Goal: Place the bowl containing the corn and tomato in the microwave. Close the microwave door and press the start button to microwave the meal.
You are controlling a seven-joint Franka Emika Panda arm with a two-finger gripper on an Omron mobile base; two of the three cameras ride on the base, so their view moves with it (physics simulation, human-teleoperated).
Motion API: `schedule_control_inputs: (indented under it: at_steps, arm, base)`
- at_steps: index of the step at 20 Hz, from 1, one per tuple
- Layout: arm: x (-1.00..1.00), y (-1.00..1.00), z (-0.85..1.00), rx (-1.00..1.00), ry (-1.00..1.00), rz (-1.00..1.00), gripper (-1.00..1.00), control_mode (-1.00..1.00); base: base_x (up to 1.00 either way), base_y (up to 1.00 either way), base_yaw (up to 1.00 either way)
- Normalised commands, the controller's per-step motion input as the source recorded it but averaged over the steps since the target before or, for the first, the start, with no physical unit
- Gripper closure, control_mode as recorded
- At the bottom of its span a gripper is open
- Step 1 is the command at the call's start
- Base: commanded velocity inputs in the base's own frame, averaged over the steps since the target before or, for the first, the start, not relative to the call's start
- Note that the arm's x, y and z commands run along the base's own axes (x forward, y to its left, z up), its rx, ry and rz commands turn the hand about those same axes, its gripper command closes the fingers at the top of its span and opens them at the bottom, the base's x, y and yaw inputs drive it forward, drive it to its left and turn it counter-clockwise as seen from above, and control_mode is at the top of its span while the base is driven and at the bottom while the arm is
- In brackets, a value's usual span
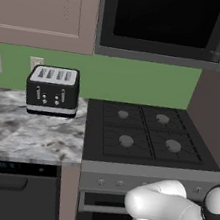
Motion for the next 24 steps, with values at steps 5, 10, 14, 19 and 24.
schedule_control_inputs:
  at_steps: [5,10,14,19,24]
  arm:
    - [0.16,-0.16,0.0,0.0,0.01,0.0,1.0,-1.0]
    - [0.21,-0.13,-0.07,0.0,0.02,0.0,1.0,-1.0]
    - [0.2,-0.08,-0.12,0.0,0.0,0.0,1.0,-1.0]
    - [0.23,-0.09,-0.07,0.0,0.0,0.0,1.0,-1.0]
    - [0.3,-0.03,-0.07,0.0,0.0,0.0,1.0,-1.0]
  base:
    - [0.0,0.0,0.0]
    - [0.0,0.0,0.0]
    - [0.0,0.0,0.0]
    - [0.0,0.0,0.0]
    - [0.0,0.0,0.0]
